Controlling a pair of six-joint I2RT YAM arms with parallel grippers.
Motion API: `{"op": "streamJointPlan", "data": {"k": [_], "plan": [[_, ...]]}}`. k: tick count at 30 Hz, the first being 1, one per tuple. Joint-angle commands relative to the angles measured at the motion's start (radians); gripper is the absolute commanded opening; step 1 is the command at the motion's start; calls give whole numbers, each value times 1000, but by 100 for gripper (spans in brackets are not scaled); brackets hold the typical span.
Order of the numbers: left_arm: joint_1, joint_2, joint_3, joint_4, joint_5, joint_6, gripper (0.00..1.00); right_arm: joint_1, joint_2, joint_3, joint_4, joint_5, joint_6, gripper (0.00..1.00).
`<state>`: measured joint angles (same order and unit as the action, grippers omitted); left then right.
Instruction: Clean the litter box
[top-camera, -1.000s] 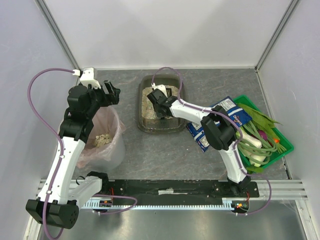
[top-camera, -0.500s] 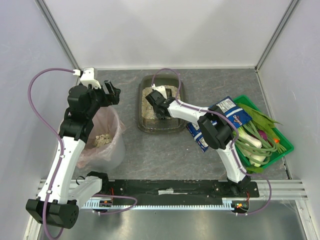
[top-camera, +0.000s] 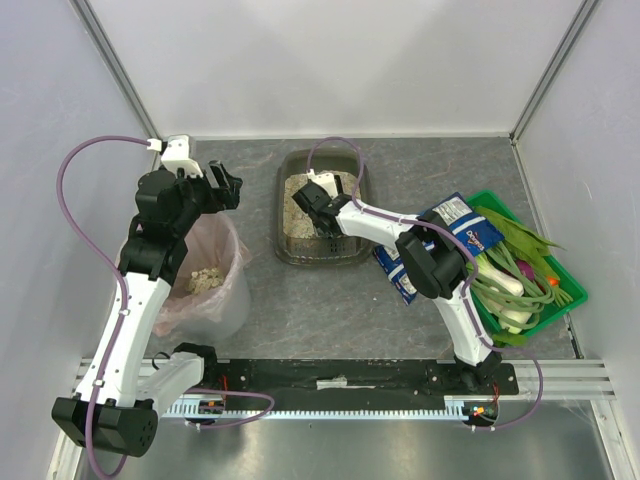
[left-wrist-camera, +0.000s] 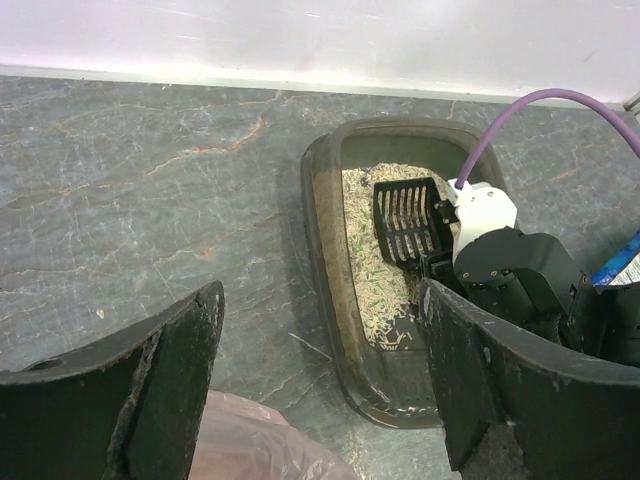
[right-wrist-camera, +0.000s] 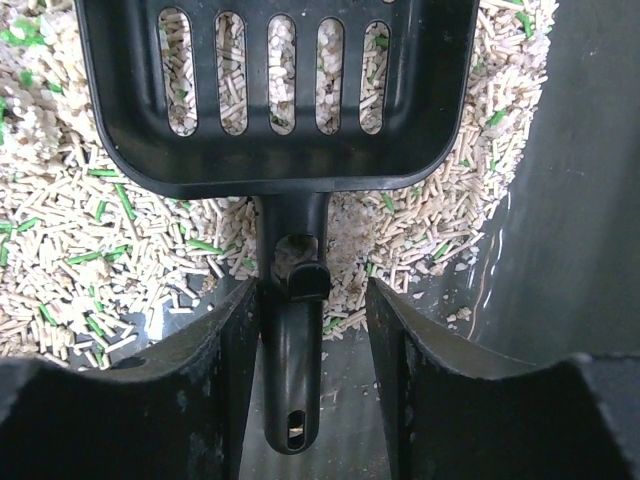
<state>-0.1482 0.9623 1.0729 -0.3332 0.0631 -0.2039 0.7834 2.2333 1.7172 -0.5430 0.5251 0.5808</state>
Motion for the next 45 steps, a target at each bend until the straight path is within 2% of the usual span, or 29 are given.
{"op": "streamJointPlan", "data": {"k": [1, 7, 9, 10, 15, 20, 26, 29, 35, 40, 45], "plan": [[-1, -5, -2, 53, 21, 21, 85, 10, -6, 2, -14, 7, -7, 56], [-1, 4, 1, 49, 24, 21, 86, 23, 34, 39, -5, 9, -21, 56], [-1, 1, -1, 49, 21, 23, 85, 23, 45, 48, -6, 7, -27, 52], [-1, -2, -1, 49, 17, 24, 85, 22, 46, 53, -6, 6, -29, 45], [-1, -4, 1, 49, 24, 23, 85, 22, -14, 53, -5, 10, -53, 32], [-1, -5, 2, 49, 29, 21, 85, 22, -75, 74, -21, 24, -94, 26], [-2, -2, 2, 49, 44, 14, 85, 22, -72, 73, -37, 21, -102, 13], [-1, -2, 4, 49, 50, 11, 85, 24, -81, 76, -35, 18, -108, 0], [-1, 3, 2, 48, 63, 9, 85, 28, -158, 41, -22, 73, -114, 0], [-2, 10, 2, 51, 76, 6, 85, 34, -234, -91, 107, 70, -136, 0], [-2, 29, 7, 48, 105, 1, 85, 34, -264, -128, 159, 81, -176, 0]]}}
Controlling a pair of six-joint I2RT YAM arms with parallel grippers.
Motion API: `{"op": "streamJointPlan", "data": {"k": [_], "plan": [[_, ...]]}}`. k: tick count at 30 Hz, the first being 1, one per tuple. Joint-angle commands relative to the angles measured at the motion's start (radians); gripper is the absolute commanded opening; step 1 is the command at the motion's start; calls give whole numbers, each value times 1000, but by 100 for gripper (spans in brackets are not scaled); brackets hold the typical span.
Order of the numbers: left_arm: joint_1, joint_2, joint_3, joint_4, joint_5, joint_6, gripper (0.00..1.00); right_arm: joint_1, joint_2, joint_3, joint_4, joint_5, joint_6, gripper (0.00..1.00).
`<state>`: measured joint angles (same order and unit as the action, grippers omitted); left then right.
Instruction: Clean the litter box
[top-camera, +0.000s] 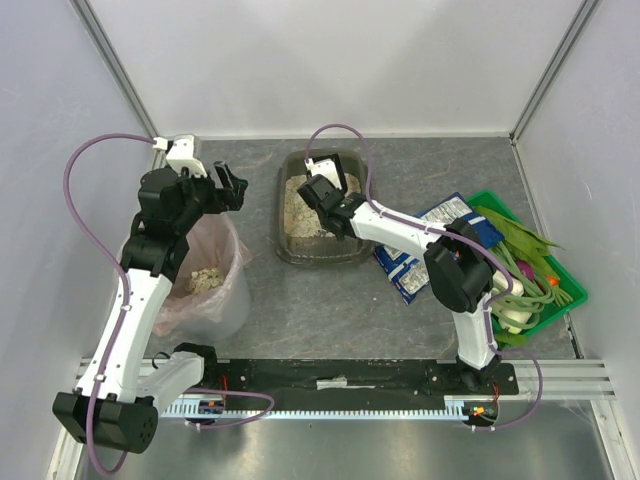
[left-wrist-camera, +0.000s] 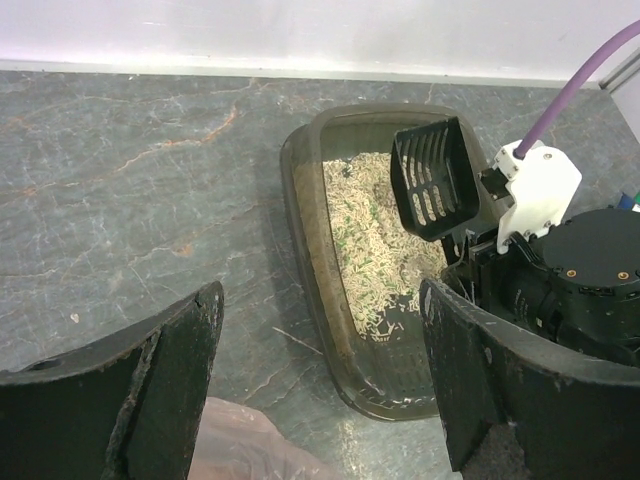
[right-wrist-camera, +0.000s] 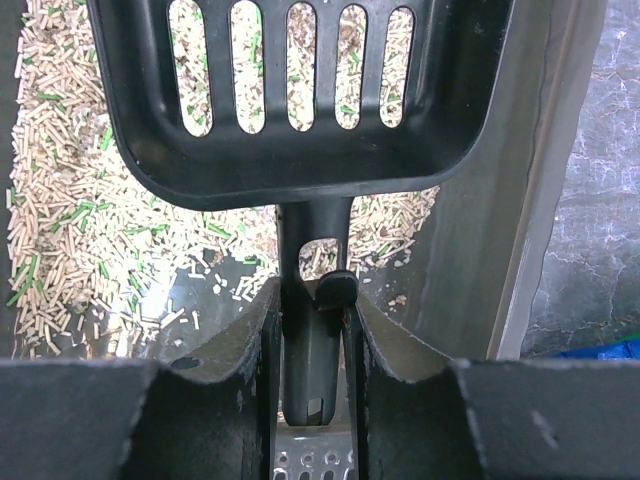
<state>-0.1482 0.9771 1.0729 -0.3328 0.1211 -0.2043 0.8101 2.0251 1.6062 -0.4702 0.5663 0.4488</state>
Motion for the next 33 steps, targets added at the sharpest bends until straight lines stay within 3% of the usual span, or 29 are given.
{"op": "streamJointPlan", "data": {"k": [1, 11, 22, 28, 33], "plan": [[-2, 17, 7, 48, 54, 0, 84, 8, -63, -20, 94, 43, -53, 0], [-8, 26, -1, 66, 100, -1, 84, 8, -80, -100, 281, 50, -159, 0], [-60, 35, 2, 87, 153, 39, 84, 11, -181, -127, 315, 40, -168, 0], [-97, 84, 56, 91, 212, 26, 84, 11, -293, -157, 220, -31, -156, 0], [-103, 202, 220, 20, 276, -21, 86, 35, -391, -192, 42, -46, -127, 0]]}}
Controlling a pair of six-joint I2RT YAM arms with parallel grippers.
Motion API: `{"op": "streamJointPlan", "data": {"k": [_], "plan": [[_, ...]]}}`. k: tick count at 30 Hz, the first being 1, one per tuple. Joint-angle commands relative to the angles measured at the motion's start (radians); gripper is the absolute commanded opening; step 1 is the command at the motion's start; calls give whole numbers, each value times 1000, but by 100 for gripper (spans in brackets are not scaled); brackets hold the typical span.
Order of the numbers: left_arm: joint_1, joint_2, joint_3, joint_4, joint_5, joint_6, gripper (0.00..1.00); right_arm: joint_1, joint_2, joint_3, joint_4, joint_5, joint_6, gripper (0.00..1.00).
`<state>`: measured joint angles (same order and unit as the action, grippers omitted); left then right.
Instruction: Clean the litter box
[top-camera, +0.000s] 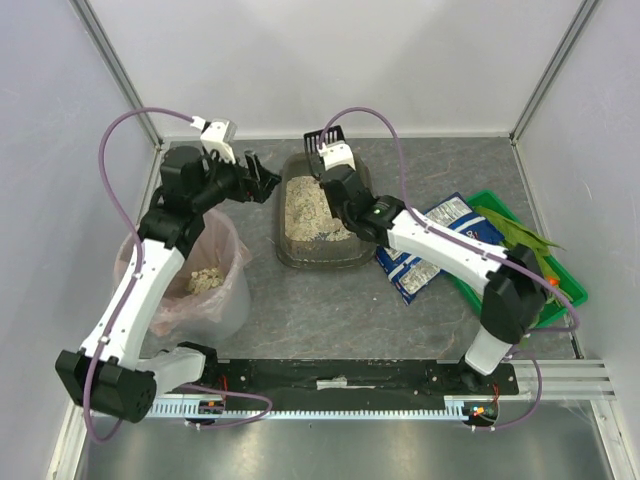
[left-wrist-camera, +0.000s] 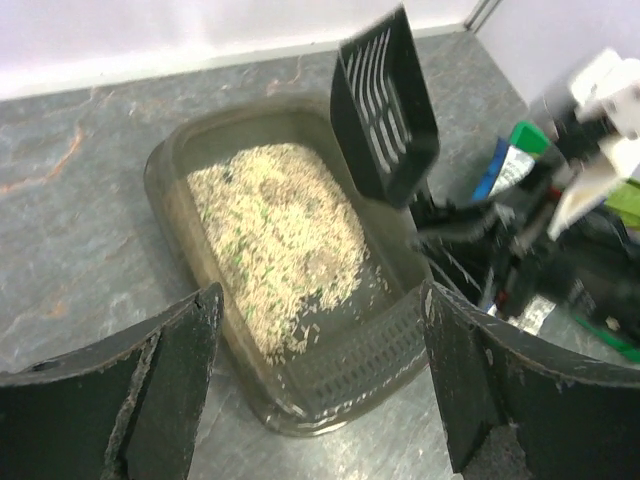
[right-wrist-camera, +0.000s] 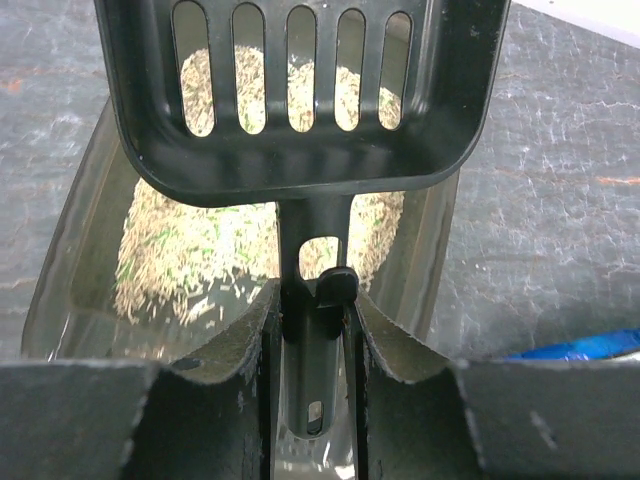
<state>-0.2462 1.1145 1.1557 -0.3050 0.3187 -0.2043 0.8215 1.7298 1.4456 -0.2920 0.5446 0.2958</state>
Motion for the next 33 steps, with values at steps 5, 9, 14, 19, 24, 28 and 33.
{"op": "streamJointPlan", "data": {"k": [5, 9, 14, 19, 24, 28, 33], "plan": [[-7, 162, 249, -17, 207, -87, 87, 30, -183, -77, -327, -60, 59, 0], [-39, 237, 276, -16, 229, -87, 88, 54, -246, -93, -435, -69, 66, 0], [-151, 327, 314, -109, 145, -17, 89, 87, -285, -73, -530, -104, 69, 0], [-154, 327, 271, -53, 204, -36, 90, 105, -314, -56, -602, -129, 68, 0], [-154, 361, 245, -43, 252, -43, 91, 146, -320, -42, -619, -129, 51, 0], [-154, 381, 233, -46, 308, -46, 91, 185, -314, -13, -621, -114, 23, 0], [-154, 416, 240, -72, 365, -43, 89, 205, -306, 27, -625, -80, 5, 0]]}}
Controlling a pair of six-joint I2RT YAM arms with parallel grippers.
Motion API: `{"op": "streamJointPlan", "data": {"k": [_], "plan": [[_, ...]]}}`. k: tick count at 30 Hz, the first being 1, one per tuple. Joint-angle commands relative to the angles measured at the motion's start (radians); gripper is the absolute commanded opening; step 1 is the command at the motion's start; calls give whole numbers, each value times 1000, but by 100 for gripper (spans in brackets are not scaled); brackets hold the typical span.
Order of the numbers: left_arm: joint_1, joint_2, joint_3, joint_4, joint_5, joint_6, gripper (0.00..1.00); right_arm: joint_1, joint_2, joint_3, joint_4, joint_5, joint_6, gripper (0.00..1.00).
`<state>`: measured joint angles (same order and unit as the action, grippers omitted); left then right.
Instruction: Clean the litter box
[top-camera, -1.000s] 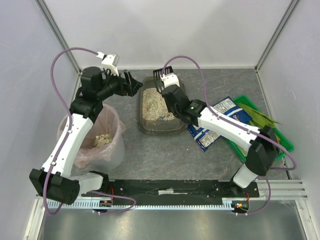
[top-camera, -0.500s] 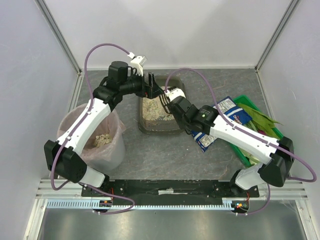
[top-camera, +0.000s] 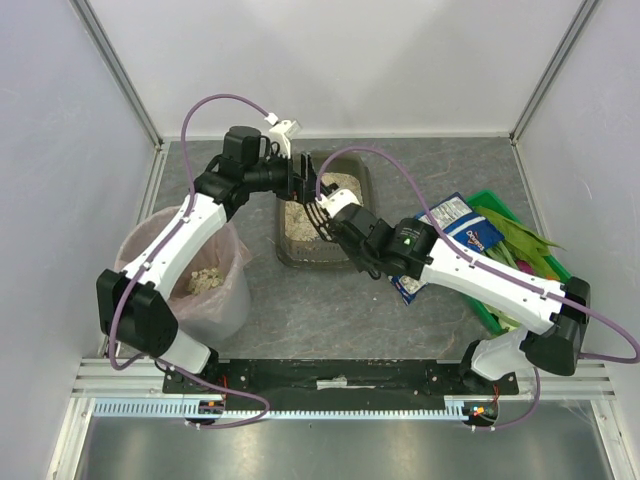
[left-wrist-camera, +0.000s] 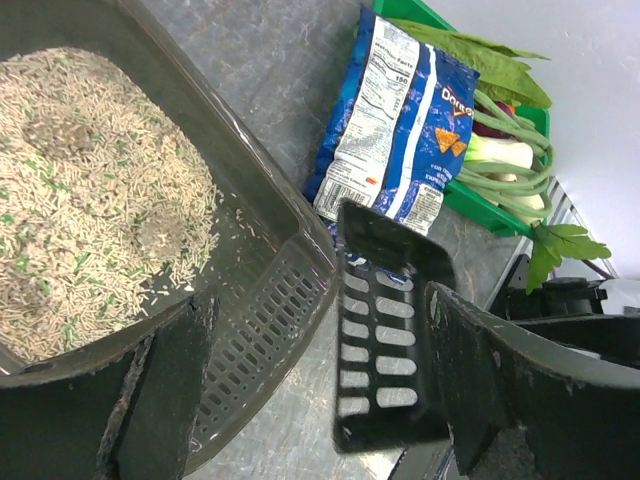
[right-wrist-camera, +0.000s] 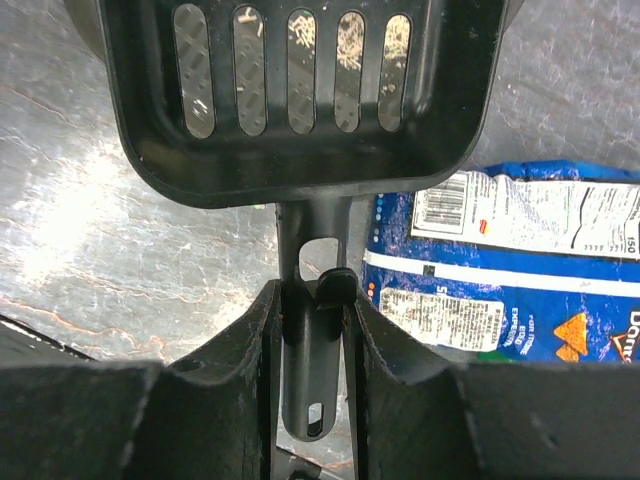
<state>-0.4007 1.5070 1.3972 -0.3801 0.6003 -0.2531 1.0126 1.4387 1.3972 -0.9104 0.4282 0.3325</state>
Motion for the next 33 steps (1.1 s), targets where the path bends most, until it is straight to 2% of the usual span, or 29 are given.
{"op": "streamJointPlan", "data": {"k": [1, 4, 5, 10, 13, 14, 16, 17, 20, 21, 23, 24, 27, 29, 33], "plan": [[0, 25, 0, -8, 95, 14, 87, 18, -15, 80, -5, 38, -35, 0], [0, 35, 11, -28, 114, 14, 69, 26, -14, 85, -4, 47, -49, 0], [0, 33, 14, -31, 115, 12, 59, 26, -11, 85, -5, 53, -50, 0], [0, 30, 10, -29, 112, 12, 45, 38, 3, 92, -7, 80, -50, 0], [-1, 45, 13, -31, 133, 6, 28, 49, 17, 103, -13, 104, -56, 0], [0, 53, 14, -29, 142, 5, 19, 50, 26, 105, -15, 113, -59, 0], [0, 58, 16, -29, 154, 0, 10, 53, 31, 114, -18, 133, -59, 0], [0, 61, 16, -29, 156, -3, 2, 53, 31, 115, -18, 141, -56, 0], [0, 62, 16, -28, 158, -12, 2, 53, 20, 120, -5, 171, -32, 23], [2, 64, 16, -29, 158, -24, 2, 52, 11, 114, -1, 182, -26, 42], [3, 59, 13, -22, 144, -43, 2, 53, -30, 103, 31, 199, -15, 57], [6, 58, -1, -14, 144, -75, 2, 53, -50, 86, 48, 220, -10, 68], [33, 58, -35, 49, 191, -180, 2, 52, -168, 15, 196, 193, -30, 82], [46, 61, -50, 105, 245, -233, 2, 53, -283, -36, 276, 144, -58, 86], [71, 62, -138, 283, 386, -463, 2, 52, -454, -185, 483, 38, -116, 91]]}}
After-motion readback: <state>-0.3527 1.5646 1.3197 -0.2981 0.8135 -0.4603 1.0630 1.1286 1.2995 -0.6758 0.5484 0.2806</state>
